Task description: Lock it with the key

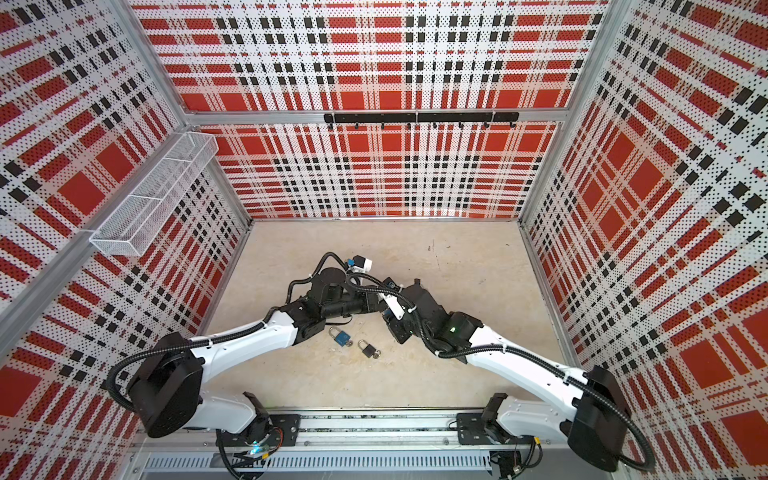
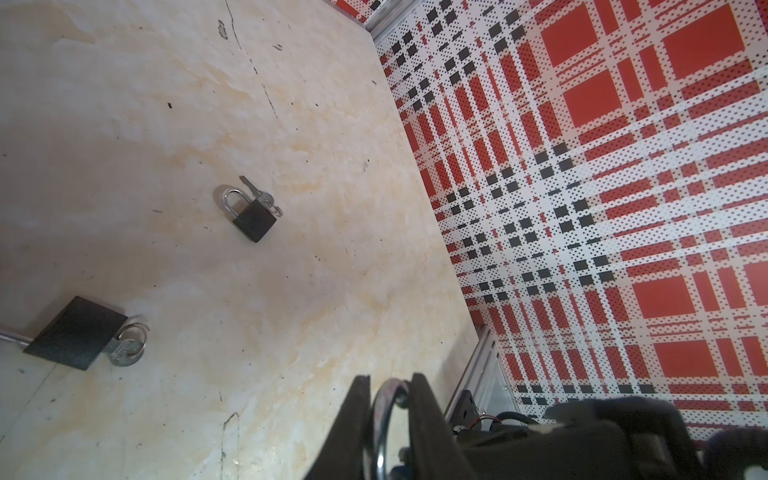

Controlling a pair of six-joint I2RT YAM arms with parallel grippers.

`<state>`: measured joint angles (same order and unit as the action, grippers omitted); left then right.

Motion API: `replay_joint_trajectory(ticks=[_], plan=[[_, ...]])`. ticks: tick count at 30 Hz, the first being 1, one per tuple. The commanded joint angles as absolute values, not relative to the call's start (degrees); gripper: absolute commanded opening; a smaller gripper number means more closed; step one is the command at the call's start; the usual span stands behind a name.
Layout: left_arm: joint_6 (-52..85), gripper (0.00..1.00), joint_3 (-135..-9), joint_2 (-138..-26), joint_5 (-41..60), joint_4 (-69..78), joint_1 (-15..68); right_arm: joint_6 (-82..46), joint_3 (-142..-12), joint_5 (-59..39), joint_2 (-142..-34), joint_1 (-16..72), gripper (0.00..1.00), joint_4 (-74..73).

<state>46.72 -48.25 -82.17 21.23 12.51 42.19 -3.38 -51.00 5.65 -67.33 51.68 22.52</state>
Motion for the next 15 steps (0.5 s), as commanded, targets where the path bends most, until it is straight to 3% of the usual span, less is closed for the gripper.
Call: replay_joint_trajectory(ticks=[1,8,9,12,15], plan=[[46.85,0.16,-49.53,-82.99,22.07,14.49,42.72,-2.2,-53.18,6.07,-66.04,51.9,0.02,19.69],[46.94,0.0,-49.26,-82.77,21.11,14.58,42.65,-2.11,-53.44,6.17,-65.48,51.9,0.03,20.13],[47.05,0.0,-49.13,-82.7,20.92,14.63,42.66,-2.2,-53.44,6.32,-65.39,51.91,0.08,20.13],[47.25,0.0,-48.87,-82.17,19.85,14.79,42.63,-3.19,-53.41,7.94,-64.83,51.93,0.41,20.13],[48.37,0.0,-48.04,-80.82,17.76,15.67,42.54,-3.92,-52.42,7.6,-62.51,51.68,0.56,18.87]])
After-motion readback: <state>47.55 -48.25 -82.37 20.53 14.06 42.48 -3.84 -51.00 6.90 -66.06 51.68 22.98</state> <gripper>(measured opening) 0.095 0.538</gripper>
